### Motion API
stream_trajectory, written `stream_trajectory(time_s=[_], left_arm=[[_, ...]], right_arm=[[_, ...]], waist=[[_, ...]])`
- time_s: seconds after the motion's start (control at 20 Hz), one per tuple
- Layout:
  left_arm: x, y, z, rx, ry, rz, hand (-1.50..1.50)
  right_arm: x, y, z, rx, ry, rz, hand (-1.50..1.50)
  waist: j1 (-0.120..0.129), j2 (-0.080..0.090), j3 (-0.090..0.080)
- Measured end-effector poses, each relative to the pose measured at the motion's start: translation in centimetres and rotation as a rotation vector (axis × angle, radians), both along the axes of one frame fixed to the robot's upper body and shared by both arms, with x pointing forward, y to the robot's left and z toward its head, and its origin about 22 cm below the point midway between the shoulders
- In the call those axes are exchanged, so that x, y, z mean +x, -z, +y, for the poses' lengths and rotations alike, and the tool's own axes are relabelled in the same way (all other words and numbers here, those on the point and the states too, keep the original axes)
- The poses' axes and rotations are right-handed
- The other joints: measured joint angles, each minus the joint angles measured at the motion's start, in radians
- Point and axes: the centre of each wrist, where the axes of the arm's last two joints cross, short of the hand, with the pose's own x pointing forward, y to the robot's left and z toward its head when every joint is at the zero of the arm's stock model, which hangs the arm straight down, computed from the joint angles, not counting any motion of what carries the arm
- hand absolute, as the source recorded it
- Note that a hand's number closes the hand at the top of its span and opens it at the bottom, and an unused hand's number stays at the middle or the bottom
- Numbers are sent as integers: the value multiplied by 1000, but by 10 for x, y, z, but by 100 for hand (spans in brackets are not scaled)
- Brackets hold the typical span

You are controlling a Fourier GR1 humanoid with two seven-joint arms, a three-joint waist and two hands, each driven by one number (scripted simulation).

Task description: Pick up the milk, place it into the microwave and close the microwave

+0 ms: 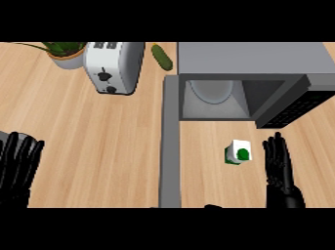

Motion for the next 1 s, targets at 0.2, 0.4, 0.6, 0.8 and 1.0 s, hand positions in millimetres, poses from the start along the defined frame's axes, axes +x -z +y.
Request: stream_trajectory(time_s=[0.2, 0.4, 0.6, 0.8, 1.0], left_arm=[[-10, 9, 0, 2, 1, -1, -150], [-15, 14, 2, 1, -3, -7, -150], [-19, 15, 4, 1, -8, -10, -150], [-27, 23, 6, -2, -10, -2, -150], [-31, 26, 9, 1, -8, -6, -150]], right_arm=[[7, 25, -1, 17, 23, 17, -150], [21, 50, -8, 11, 81, 36, -150], [27, 73, -14, 7, 141, 53, -150], [25, 102, -27, -10, 179, 78, -150], [28, 123, -38, -17, 194, 90, -150]], waist=[[2, 0, 0], [3, 1, 0], [3, 1, 0], [3, 1, 0], [3, 1, 0]])
